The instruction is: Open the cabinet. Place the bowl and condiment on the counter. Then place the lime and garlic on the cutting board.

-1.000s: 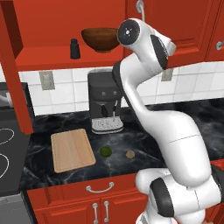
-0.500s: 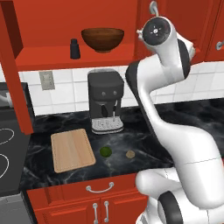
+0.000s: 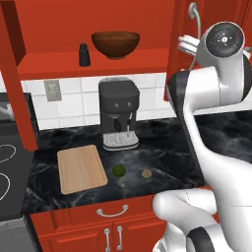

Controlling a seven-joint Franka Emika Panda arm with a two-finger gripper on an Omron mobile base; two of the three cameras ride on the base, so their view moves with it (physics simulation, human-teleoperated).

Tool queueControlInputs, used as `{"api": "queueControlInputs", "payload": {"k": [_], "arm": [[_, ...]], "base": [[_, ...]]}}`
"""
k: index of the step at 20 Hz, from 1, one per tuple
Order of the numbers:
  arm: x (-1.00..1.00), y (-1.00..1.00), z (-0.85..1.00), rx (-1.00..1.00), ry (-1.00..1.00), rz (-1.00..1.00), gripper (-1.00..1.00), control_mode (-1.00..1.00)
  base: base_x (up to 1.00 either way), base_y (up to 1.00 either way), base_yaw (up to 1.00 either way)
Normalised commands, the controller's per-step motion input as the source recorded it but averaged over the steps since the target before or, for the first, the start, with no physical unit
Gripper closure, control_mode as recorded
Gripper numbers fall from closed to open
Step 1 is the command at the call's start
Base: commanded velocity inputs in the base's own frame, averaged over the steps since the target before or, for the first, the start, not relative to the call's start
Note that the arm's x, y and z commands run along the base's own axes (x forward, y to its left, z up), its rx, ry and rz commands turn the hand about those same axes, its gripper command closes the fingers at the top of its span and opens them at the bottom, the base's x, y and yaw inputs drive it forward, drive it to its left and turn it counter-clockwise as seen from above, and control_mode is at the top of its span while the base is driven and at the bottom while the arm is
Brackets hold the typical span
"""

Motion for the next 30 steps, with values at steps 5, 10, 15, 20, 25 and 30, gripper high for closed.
{"api": "queueControlInputs", "payload": {"k": [5, 10, 15, 20, 25, 30], "arm": [[-0.33, -0.83, 0.00, 0.13, 0.00, 0.06, 1.00, -1.00], [-0.15, -0.68, -0.06, 0.12, 0.00, 0.10, 1.00, -1.00], [-0.01, -0.55, -0.11, 0.10, 0.00, 0.12, 1.00, -1.00], [0.00, -0.51, -0.12, 0.08, 0.00, 0.14, 1.00, -1.00], [0.00, -0.36, -0.30, 0.06, 0.00, 0.16, 1.00, -1.00], [0.01, 0.09, -0.22, 0.00, 0.00, 0.13, -1.00, -1.00]], "base": [[0.00, 0.00, 0.00], [0.00, 0.00, 0.00], [0.00, 0.00, 0.00], [0.00, 0.00, 0.00], [0.00, 0.00, 0.00], [0.00, 0.00, 0.00]]}}
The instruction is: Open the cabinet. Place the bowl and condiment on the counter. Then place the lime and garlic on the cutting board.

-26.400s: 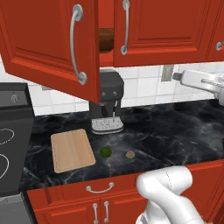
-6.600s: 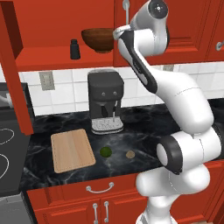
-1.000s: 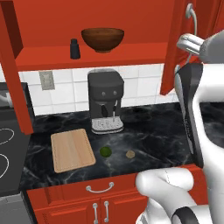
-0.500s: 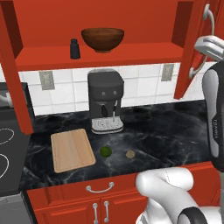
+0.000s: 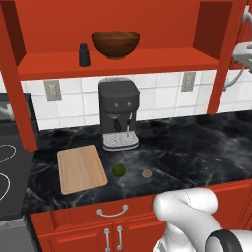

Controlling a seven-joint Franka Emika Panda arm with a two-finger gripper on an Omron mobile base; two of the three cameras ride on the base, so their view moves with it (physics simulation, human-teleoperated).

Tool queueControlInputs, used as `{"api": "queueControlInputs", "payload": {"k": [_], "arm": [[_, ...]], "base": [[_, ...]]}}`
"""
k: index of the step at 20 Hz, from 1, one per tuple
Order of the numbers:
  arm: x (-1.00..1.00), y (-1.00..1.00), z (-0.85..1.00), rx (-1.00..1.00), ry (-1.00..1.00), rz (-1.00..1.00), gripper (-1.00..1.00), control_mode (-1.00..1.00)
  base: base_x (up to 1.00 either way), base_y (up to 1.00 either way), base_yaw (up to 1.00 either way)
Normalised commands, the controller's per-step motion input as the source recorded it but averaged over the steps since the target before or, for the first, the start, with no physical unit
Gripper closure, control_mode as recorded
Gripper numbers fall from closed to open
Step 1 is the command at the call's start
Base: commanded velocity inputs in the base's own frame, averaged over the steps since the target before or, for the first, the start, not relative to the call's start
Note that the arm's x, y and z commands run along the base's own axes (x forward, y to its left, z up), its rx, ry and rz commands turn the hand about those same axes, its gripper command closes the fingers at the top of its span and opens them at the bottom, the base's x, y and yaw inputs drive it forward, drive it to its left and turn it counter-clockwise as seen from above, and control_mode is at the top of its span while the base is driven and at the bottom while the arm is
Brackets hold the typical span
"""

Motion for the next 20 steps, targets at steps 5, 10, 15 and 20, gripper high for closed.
{"api": "queueControlInputs", "payload": {"k": [5, 10, 15, 20], "arm": [[-0.08, 0.59, 0.00, 0.00, -0.05, 0.08, -1.00, -1.00], [-0.94, 0.35, 0.09, 0.00, -0.13, 0.15, -1.00, -1.00], [-1.00, 0.06, 0.23, 0.00, -0.18, 0.16, -1.00, -1.00], [-0.54, 0.44, 0.11, -0.04, -0.15, 0.02, -1.00, -1.00]], "base": [[0.00, 0.00, 0.00], [0.00, 0.00, 0.00], [0.00, 0.00, 0.00], [0.00, 0.00, 0.00]]}}
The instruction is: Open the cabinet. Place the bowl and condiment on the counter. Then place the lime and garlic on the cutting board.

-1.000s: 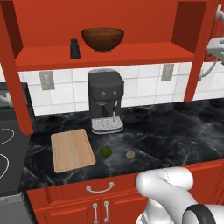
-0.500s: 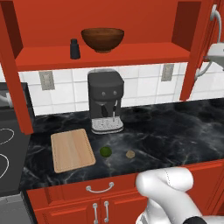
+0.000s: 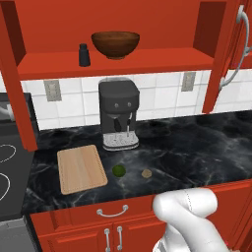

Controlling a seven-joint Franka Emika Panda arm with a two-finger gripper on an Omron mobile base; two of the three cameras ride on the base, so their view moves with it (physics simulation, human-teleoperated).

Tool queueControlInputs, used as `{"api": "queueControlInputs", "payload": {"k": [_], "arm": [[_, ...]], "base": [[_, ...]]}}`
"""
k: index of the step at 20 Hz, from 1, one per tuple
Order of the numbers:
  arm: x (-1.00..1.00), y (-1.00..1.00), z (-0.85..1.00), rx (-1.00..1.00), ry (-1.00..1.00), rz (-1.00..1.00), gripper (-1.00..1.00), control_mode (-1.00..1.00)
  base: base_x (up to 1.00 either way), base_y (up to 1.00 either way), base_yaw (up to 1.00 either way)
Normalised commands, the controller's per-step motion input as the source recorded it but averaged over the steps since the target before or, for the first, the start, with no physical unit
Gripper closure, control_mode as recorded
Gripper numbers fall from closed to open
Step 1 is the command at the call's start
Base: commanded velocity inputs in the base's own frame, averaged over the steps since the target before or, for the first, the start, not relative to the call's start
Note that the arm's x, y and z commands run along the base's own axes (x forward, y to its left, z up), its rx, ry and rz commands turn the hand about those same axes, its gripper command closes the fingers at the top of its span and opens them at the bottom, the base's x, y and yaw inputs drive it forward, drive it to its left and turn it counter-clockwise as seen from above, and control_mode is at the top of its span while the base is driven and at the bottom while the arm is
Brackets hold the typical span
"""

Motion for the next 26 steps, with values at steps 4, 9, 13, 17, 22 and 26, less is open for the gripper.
{"api": "queueControlInputs", "payload": {"k": [4, 9, 13, 17, 22, 26], "arm": [[0.21, 0.99, -0.04, -0.28, -0.01, -0.06, -1.00, -1.00], [0.54, 1.00, -0.23, -0.40, 0.05, -0.13, -1.00, -1.00], [0.52, 0.97, -0.17, -0.29, 0.05, -0.14, -1.00, -1.00], [0.71, 0.69, -0.06, -0.27, 0.20, -0.06, -1.00, -1.00], [0.56, 0.12, 0.01, -0.16, 0.21, -0.05, -1.00, -1.00], [0.63, 0.00, 0.03, -0.14, 0.12, -0.03, -1.00, -1.00]], "base": [[0.00, 0.00, 0.00], [0.00, 0.00, 0.00], [0.00, 0.00, 0.00], [0.00, 0.00, 0.00], [0.00, 0.00, 0.00], [0.00, 0.00, 0.00]]}}
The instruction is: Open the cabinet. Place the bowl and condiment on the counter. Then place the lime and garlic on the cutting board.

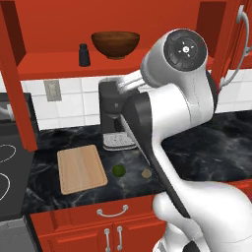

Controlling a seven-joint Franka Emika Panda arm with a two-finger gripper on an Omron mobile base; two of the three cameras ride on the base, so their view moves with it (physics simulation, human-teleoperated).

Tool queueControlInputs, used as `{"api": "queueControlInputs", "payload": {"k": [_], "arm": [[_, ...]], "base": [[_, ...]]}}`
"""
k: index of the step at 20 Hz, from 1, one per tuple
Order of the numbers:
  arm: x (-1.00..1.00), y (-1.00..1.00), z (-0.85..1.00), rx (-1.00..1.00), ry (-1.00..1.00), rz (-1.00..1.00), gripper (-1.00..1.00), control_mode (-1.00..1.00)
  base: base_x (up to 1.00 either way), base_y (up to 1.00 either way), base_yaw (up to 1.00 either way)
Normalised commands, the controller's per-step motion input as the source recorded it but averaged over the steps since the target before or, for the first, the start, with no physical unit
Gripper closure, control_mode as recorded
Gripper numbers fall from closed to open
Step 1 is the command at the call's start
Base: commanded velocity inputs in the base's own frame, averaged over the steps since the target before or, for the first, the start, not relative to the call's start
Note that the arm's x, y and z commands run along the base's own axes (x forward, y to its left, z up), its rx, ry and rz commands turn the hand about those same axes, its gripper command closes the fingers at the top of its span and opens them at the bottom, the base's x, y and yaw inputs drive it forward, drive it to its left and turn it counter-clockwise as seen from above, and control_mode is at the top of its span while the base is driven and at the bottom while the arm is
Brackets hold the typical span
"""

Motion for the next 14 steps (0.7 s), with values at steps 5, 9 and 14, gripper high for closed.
{"api": "queueControlInputs", "payload": {"k": [5, 9, 14], "arm": [[0.48, -0.02, 0.00, -0.16, 0.04, -0.02, -1.00, -1.00], [0.23, -0.10, 0.00, -0.24, 0.00, -0.08, -1.00, -1.00], [0.10, -0.22, 0.00, -0.24, 0.00, -0.09, -1.00, -1.00]], "base": [[0.00, 0.00, 0.00], [0.00, 0.00, 0.00], [0.00, 0.00, 0.00]]}}
